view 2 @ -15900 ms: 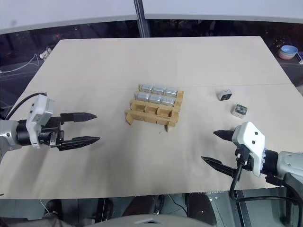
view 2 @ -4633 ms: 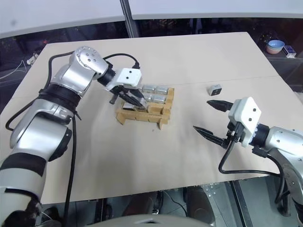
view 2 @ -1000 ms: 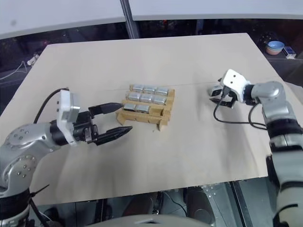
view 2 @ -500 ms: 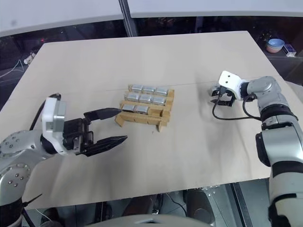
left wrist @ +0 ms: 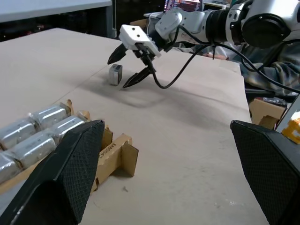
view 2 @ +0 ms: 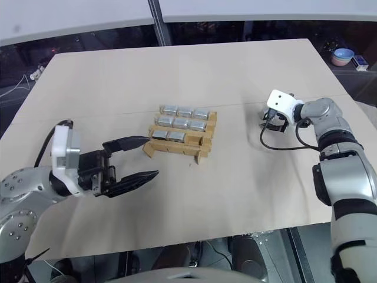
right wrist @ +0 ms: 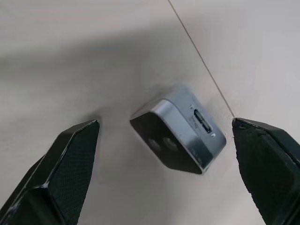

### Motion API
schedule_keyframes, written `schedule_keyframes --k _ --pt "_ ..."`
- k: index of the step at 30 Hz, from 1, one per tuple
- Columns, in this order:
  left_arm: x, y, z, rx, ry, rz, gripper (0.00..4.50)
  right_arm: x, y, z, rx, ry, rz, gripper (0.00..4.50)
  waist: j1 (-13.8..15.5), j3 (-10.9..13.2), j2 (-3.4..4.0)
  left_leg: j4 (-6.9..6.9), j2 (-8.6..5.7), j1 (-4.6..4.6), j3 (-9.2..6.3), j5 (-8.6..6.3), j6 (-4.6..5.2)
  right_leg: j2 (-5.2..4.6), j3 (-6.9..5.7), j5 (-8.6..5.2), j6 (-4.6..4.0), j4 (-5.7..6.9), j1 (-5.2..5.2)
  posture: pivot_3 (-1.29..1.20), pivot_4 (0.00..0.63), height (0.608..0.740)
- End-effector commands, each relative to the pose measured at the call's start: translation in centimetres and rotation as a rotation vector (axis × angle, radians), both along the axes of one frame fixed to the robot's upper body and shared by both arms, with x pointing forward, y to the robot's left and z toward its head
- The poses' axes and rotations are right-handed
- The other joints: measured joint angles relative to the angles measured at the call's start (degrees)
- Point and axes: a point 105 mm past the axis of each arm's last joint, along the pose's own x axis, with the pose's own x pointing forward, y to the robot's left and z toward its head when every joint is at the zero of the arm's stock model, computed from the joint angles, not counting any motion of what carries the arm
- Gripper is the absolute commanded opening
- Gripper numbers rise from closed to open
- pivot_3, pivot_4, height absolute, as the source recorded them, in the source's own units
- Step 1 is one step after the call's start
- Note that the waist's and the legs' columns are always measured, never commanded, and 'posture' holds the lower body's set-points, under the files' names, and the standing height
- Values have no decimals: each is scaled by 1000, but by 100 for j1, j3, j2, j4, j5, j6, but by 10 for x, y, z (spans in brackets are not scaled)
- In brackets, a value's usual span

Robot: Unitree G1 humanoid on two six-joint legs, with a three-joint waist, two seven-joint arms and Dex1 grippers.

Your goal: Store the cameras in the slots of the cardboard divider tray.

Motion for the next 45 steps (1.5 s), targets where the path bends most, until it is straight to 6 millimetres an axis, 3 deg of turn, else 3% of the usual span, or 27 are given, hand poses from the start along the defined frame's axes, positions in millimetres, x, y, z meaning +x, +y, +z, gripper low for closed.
schedule_keyframes --k 1,2,8,13,18,20,23,25,27,32,36,45 --pt "-5 0 9 8 -56 1 4500 5 1 16 -8 -55 0 3978 0 0 0 0 0 0 0 0 0 0 0 0 0 0 0 0 150 740" --pt "-5 0 9 9 -57 2 4500 5 1 16 -10 -54 -2 3677 0 0 0 0 0 0 0 0 0 0 0 0 0 0 0 0 150 740" --pt "-6 2 7 9 -54 14 4500 4 -2 18 -21 -57 6 810 -19 -2 2 2 2 9 4 0 0 3 4 1 -1 2 6 0 150 740" --pt "-2 3 5 -4 -43 23 4500 -4 -1 30 48 -49 77 810 -4 -1 3 4 3 6 4 1 -2 2 2 5 -6 3 5 0 150 740" --pt "4 3 2 -29 -27 28 4500 -15 11 64 319 -35 156 810 -2 0 6 0 5 1 3 1 -1 3 1 4 -6 -3 3 0 150 740" --pt "6 5 2 -30 -28 33 4500 -34 31 86 427 -39 236 810 12 1 7 0 7 -2 -3 1 -1 3 -3 4 -6 -4 2 0 150 740" --pt "8 14 1 -16 -51 76 4500 -83 82 100 559 45 358 810 25 0 17 -1 9 -12 -12 1 -1 4 -9 4 -7 -2 -9 0 150 740" --pt "2 24 -2 -20 -31 71 4500 -104 120 90 584 79 377 810 -17 -2 22 -6 11 -14 -11 0 -2 8 -6 4 -7 -1 -17 0 150 740" --pt "-1 34 -2 -40 9 68 4500 -109 139 82 607 98 357 810 -10 -2 23 -10 15 -5 -6 -2 -7 17 5 4 -7 3 -16 0 150 740" --pt "-5 53 -2 -2 8 83 4500 -107 154 65 583 118 342 810 203 -2 23 8 8 -2 -15 2 -14 7 -15 10 -14 -3 -1 0 150 740" --pt "-8 61 -4 20 15 111 4500 -105 165 51 559 150 348 810 183 -3 21 4 6 -4 -20 2 -14 5 -19 10 -14 -7 2 0 150 740" --pt "-14 58 -6 13 17 135 4500 -104 168 20 462 188 365 810 145 -3 21 -2 10 -4 -17 2 -15 9 -15 10 -14 -6 -4 0 150 740"
